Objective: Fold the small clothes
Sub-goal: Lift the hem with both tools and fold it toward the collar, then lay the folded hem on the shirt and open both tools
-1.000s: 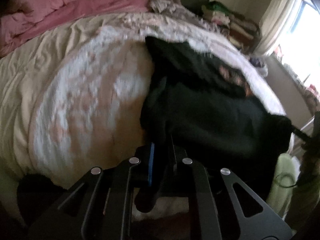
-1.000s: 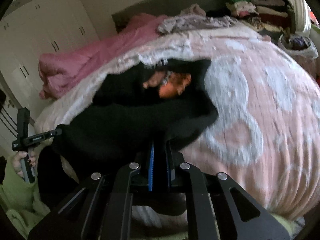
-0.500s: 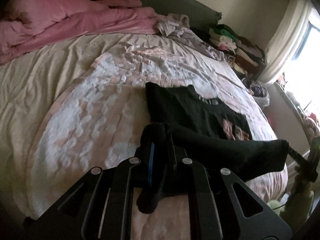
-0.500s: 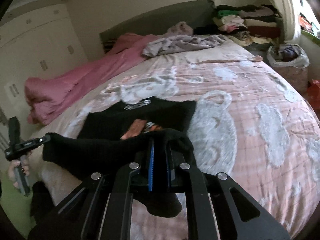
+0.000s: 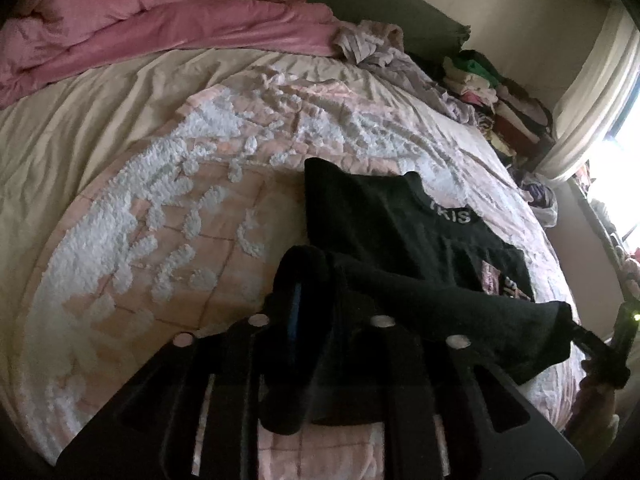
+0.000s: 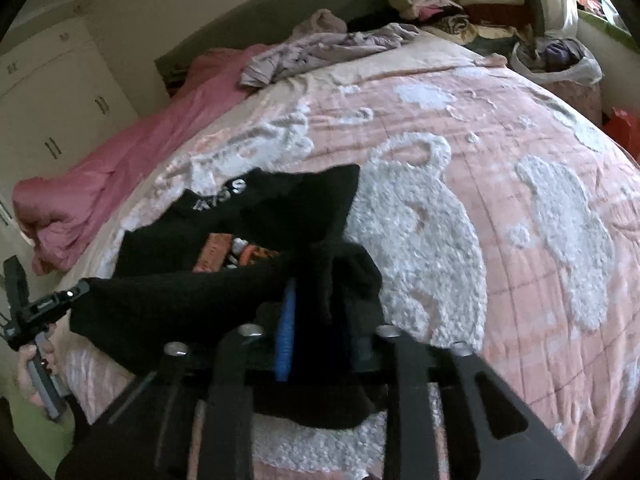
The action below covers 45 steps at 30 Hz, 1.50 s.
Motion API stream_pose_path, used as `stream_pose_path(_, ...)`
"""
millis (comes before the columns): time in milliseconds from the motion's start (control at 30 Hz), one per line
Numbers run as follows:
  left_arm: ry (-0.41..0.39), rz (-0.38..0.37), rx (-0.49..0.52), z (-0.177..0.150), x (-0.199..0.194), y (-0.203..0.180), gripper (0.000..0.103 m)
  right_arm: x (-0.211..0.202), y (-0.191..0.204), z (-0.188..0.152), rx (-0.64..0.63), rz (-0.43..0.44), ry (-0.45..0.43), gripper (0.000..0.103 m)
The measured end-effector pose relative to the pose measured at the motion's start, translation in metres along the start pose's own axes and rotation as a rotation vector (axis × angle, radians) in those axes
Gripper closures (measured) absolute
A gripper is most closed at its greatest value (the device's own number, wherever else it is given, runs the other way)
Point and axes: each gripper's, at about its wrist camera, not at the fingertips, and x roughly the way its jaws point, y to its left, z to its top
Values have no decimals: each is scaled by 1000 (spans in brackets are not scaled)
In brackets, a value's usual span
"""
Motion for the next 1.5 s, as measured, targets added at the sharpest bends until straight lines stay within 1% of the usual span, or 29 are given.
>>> stream_pose_path(33,-3,-6,-1,-1,-1,0,76,-2,-1,-3,6,12,-4,65)
stream_pose_path(67,-9,-10,-1,-2,-4,-1,72,-3,-2,-4,12,19,-6,60)
stream_pose_path(100,-17,-11,6,-4,-8,-3,67,-6,-2,-6,18,24,-10,58)
stream_pose_path(167,-29,-18,22,-9,-15,-6,64,-11,0,-12,11,29,-16,57)
stream_pose_path(233,-30,-21,39,-17,-22,-8,58,-16,3,-19,5,42,-15,57)
stream_pose_path(267,-26,-17,46,-19,-23,-9,57,-17,4,-22,0,51,-6,57)
stream_pose_path(367,-9,-20,59,-31,-31,-8,57,-18,7,-32,-17,40,4,56)
stream_pose_path(467,2,-22,66,-38,-36,-4,57,-19,5,-37,-7,49,3,56)
stream_pose_path(600,37,-32,22,-41,-31,3,57,-19,7,-39,-18,55,-1,58)
stream_pose_path(667,41,-22,28,-42,-28,2,57,-20,9,-40,-37,57,-6,60)
stream_pose_path(700,43,-14,30,-42,-26,1,58,-20,10,-40,-42,57,-6,66)
stream_pose_path(733,46,-15,26,-42,-24,2,68,-19,11,-41,-49,60,-6,68)
stream_pose_path(767,50,-20,24,-42,-22,2,76,-19,12,-41,-53,60,-9,75)
stream_pose_path(800,51,-19,31,-42,-21,0,89,-18,12,-41,-55,59,-9,84)
stream_pose_path(833,50,-19,37,-42,-21,-1,97,-17,11,-41,-55,62,-8,88)
stream_pose_path(867,48,-26,37,-41,-20,-2,98,-17,11,-41,-55,64,-9,92)
stream_pose_path(900,39,-47,27,-40,-22,-1,98,-17,11,-41,-57,63,-9,93)
stream_pose_path(967,26,-71,12,-34,-23,1,100,-20,11,-39,-58,70,-25,93)
stream_pose_path(1067,-2,-112,-5,-22,-28,1,100,-27,11,-31,-48,105,-56,93)
stream_pose_path(1167,-23,-155,-30,-5,-29,1,101,-34,13,-18,-45,137,-92,93)
stream_pose_path(1267,-36,-182,-56,10,-27,0,101,-36,13,-2,-22,174,-111,93)
stream_pose_path(1367,-54,-180,-78,29,-20,-1,101,-35,11,18,8,201,-138,93)
stream_pose_path(1500,-53,-176,-129,49,-5,3,101,-25,2,39,74,225,-142,93)
